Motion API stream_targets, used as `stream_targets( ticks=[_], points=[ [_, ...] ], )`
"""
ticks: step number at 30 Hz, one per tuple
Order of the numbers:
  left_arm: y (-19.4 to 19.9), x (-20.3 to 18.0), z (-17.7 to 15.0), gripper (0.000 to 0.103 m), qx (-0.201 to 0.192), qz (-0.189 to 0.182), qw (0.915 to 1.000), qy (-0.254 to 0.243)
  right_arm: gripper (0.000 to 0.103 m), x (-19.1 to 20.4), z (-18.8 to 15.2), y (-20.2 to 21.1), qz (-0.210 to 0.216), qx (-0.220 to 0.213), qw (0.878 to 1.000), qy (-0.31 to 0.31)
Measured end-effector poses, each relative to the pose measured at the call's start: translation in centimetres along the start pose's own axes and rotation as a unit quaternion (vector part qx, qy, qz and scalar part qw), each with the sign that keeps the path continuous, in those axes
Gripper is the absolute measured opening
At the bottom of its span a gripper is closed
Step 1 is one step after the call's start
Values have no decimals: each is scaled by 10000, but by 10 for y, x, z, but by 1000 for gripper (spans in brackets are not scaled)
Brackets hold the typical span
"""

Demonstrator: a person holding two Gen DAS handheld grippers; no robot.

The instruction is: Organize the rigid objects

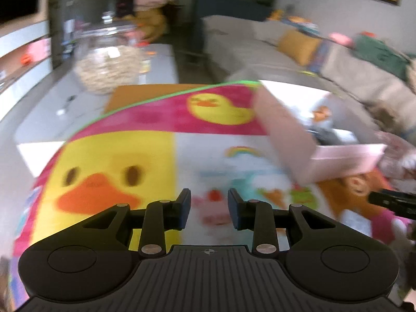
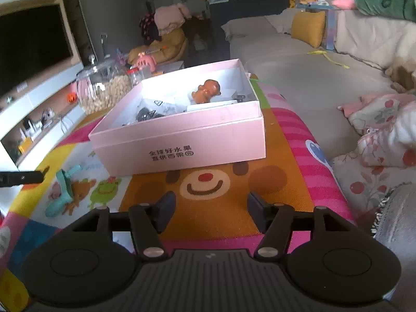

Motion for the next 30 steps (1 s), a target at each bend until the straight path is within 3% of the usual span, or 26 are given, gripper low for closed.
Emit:
stream_targets(
  ticks=[4,7,11,13,17,24,30],
  points=[
    [-4,5,-9,34,263,-301,9988,279,65,2,-2,0,23,-17,10000,27],
    [-14,-20,-19,34,554,-564,9967,-187,65,3,-2,0,10,-14,10000,40],
    [-19,-44,-17,34,591,-803,9936,-535,65,4,-3,0,-20,-12,10000,78],
    [-28,-56,-21,39,823,-935,9899,-673,66,5,-3,-1,-30,-10,10000,90],
    [-30,-73,-26,50,700,-826,9866,-1221,67,6,-4,-2,-49,-8,9999,133],
    [-37,-65,-17,50,726,-910,9912,-633,68,8,-4,-2,-71,3,9998,198],
    [-49,-76,-11,60,742,-987,9895,-752,68,8,-5,-2,-72,3,9998,204]
  ],
)
Point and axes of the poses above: each gripper's, at about its wrist camera, not at the fingertips, and y roughly against the way its jaws point, x to its left, z to its top, the point moved 4 cm from there along -y, roughly the way its jaws point
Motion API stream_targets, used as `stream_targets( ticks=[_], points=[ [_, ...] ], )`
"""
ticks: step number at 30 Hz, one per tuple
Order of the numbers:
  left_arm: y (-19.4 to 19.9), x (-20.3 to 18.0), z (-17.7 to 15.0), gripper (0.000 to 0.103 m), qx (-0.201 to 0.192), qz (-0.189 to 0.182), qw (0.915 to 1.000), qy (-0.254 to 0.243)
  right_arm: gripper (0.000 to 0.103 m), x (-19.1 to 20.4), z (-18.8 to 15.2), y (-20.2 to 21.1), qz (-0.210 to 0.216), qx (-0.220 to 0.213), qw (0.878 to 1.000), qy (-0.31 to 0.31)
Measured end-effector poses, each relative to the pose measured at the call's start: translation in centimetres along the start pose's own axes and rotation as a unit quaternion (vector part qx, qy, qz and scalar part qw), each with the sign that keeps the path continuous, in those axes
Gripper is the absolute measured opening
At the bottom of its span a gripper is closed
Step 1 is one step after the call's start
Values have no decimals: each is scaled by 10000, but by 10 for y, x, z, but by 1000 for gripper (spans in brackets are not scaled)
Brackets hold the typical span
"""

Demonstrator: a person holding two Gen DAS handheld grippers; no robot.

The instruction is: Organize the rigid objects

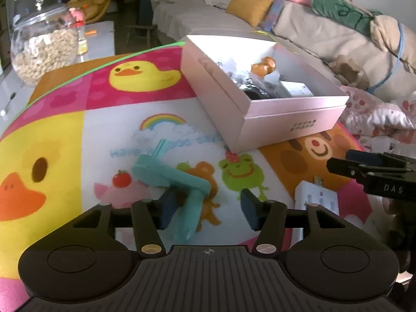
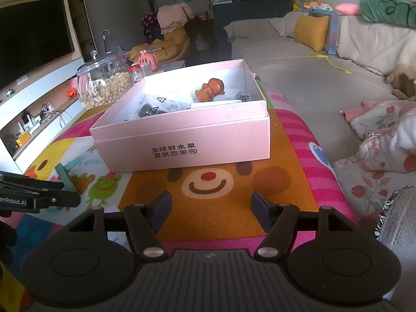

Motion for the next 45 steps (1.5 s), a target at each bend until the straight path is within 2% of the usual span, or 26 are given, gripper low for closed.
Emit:
stream_targets(
  ticks=[2,4,5,6,12,15,19,21,23,26,29,31,33,34,36,38,41,43,45],
  points=[
    [-1,3,3,59,-54,-22,9998,188,68,0,0,0,-2,0,10000,0],
    [-1,10,5,52,-152,46,9989,442,68,0,0,0,-7,-1,10000,10],
    [-1,14,5,43,-197,138,9983,525,68,0,0,0,-7,0,10000,10],
    [-1,19,6,40,-249,265,9975,607,68,0,0,0,-8,-1,10000,12],
    [0,51,14,38,-420,812,9899,1084,68,1,0,0,-6,-2,10000,9],
    [0,59,20,39,-453,680,9874,1353,68,1,0,0,-9,1,10000,15],
    [-4,70,25,43,-565,799,9812,1664,68,1,-1,0,-25,-2,10000,35],
    [-7,72,25,42,-579,811,9819,1610,68,2,-1,0,-35,-10,10000,55],
    [-8,68,26,41,-560,869,9856,1338,68,2,-1,3,45,-45,9999,83],
    [-8,61,23,26,-479,744,9924,853,68,10,-2,14,637,-8,9978,184],
    [-5,57,17,24,-414,454,9965,563,69,30,-7,23,1362,182,9896,420],
    [-1,55,10,23,-362,292,9982,386,69,47,-12,25,1627,371,9825,826],
    [5,53,3,23,-308,98,9993,208,72,62,-19,24,1577,484,9780,1280],
    [9,51,-1,23,-245,-46,9997,78,77,68,-22,23,1508,470,9764,1471],
    [16,45,-9,23,-127,-234,9995,-177,79,75,-22,21,1413,454,9747,1669],
    [24,45,-15,23,-74,-222,9994,-257,80,75,-20,19,1374,493,9745,1703],
    [35,57,-16,23,-172,-45,9998,-36,80,67,-16,15,1034,387,9803,1638],
    [44,71,-11,24,-431,83,9985,316,80,53,-9,11,633,279,9874,1426],
    [52,88,-4,25,-805,242,9926,879,80,34,-2,9,444,260,9932,1049]
  ],
)
Point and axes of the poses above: each gripper's, at about its wrist camera, not at the fingertips, and y roughly against the way its jaws point, x to its left, z to its top, the point moved 4 cm from there along -y, roughly the way its jaws point
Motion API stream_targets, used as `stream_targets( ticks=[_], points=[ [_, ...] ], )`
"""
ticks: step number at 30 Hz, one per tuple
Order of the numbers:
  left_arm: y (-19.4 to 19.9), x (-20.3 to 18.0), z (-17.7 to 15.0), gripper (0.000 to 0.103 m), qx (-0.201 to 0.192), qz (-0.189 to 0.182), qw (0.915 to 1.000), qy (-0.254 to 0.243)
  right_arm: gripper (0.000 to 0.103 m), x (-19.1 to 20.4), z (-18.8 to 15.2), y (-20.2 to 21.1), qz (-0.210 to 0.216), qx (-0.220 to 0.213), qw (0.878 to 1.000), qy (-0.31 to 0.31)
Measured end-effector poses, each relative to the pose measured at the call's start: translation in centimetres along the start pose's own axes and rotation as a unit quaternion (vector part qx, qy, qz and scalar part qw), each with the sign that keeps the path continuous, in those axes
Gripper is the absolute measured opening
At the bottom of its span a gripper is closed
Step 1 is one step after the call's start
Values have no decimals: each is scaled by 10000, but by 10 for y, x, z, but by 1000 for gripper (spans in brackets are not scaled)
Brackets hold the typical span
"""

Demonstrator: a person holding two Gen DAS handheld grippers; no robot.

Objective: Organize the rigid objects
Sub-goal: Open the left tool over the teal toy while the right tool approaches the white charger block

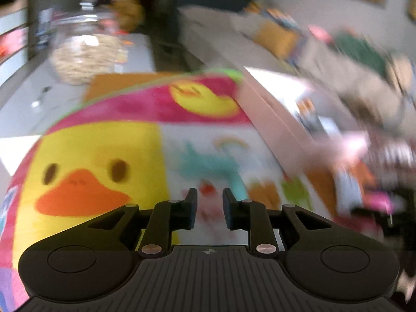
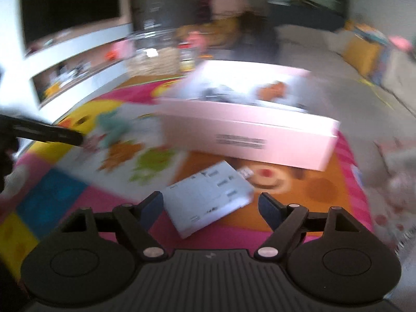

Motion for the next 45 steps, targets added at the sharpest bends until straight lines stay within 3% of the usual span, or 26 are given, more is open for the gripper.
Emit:
stream_targets(
  ticks=[3,5,9,12,15,18,22,25,30,34,37,42,45],
  points=[
    [-2,16,15,25,-492,-31,9971,588,80,-29,-2,-4,73,-6,9973,-731],
    [-13,24,24,25,-585,-107,9944,873,80,-36,-5,-3,168,-100,9953,-946],
    [-46,37,32,25,-387,-267,9902,1315,80,-34,-8,-3,100,-143,9963,-844],
    [-55,37,23,26,-36,-779,9845,1568,80,-32,-8,-5,107,-156,9963,-844],
    [-47,25,8,29,186,-994,9873,1228,80,-29,-7,-5,120,-162,9961,-862],
    [-30,6,-5,32,300,-1090,9920,556,81,-28,-7,-5,113,-158,9964,-831],
    [-3,-14,-13,32,-63,-641,9974,-332,81,-28,-7,-6,109,-157,9964,-824],
    [18,-28,-17,32,-186,-559,9933,-999,81,-28,-7,-6,101,-153,9965,-811],
    [18,-50,-41,32,390,-370,9803,-1901,81,-27,-7,-7,95,-147,9966,-799],
    [9,-60,-54,32,746,-529,9727,-2131,81,-28,-7,-7,96,-145,9967,-798],
    [3,-66,-54,33,772,-690,9724,-2091,82,-27,-7,-7,95,-145,9967,-798],
    [-6,-80,-52,76,1016,-1104,9650,-2151,82,-27,-7,-7,93,-144,9967,-796],
    [-5,-85,-53,77,1054,-1141,9622,-2237,82,-27,-7,-8,96,-144,9967,-798]
  ],
)
Point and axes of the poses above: each gripper's, at about its wrist camera, not at the fingertips, and y roughly against the way its jaws point, x to its left, z to its top, the point moved 4 cm from there along -y, roughly the way its jaws point
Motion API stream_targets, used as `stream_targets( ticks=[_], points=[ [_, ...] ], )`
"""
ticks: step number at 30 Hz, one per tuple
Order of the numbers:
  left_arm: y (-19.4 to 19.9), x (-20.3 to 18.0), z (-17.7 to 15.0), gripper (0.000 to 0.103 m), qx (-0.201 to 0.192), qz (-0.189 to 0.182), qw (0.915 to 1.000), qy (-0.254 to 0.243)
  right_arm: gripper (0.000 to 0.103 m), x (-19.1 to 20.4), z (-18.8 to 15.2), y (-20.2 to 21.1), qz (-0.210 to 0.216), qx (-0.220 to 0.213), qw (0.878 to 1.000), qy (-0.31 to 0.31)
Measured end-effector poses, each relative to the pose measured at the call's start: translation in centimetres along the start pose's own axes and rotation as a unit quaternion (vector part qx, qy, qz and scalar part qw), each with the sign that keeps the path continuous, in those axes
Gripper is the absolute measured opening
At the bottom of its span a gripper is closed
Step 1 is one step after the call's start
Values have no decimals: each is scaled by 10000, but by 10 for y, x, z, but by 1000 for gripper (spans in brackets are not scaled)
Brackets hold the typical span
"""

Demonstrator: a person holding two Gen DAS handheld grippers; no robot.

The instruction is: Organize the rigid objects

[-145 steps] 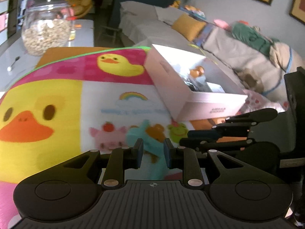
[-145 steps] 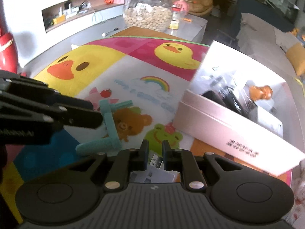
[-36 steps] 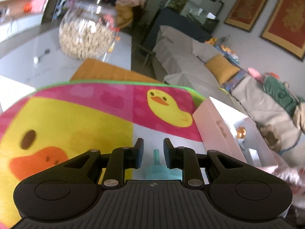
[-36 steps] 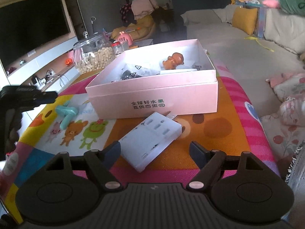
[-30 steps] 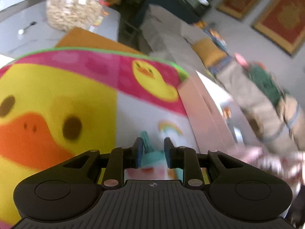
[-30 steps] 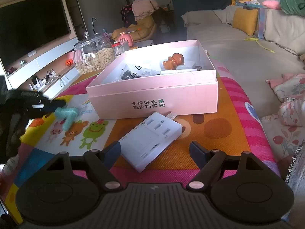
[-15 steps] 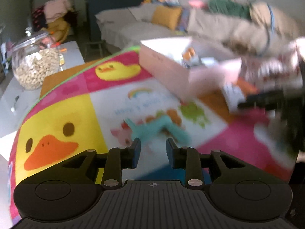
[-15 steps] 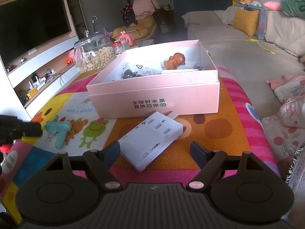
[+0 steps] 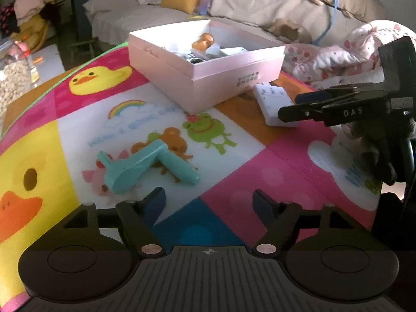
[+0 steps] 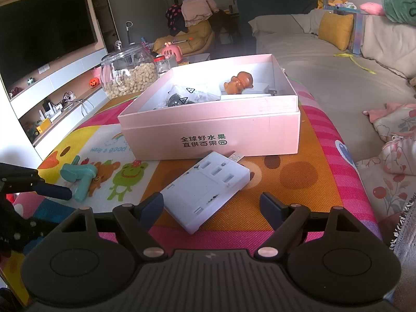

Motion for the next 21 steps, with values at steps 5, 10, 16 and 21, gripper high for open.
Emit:
stream_targets(
  ticks=[5,10,16,21],
  points=[
    [25,20,12,68,-478,327,9983,103,82,0,0,0,-2,0,10000,1],
    [34,68,25,67,-993,597,9897,844,82,1,0,0,-4,0,10000,4],
    [1,111,20,66,-894,-422,9809,1675,82,1,0,0,-4,2,10000,6],
    [4,76,5,66,-512,-414,9955,686,83,1,0,0,0,4,10000,9]
  ],
)
Point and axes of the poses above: each gripper's, at about its wrist camera, not at the fingertips, and y roughly against the way its jaws point, x to its left, z to its top, the point moved 4 cm from there along -y, roughly the way its jaws point
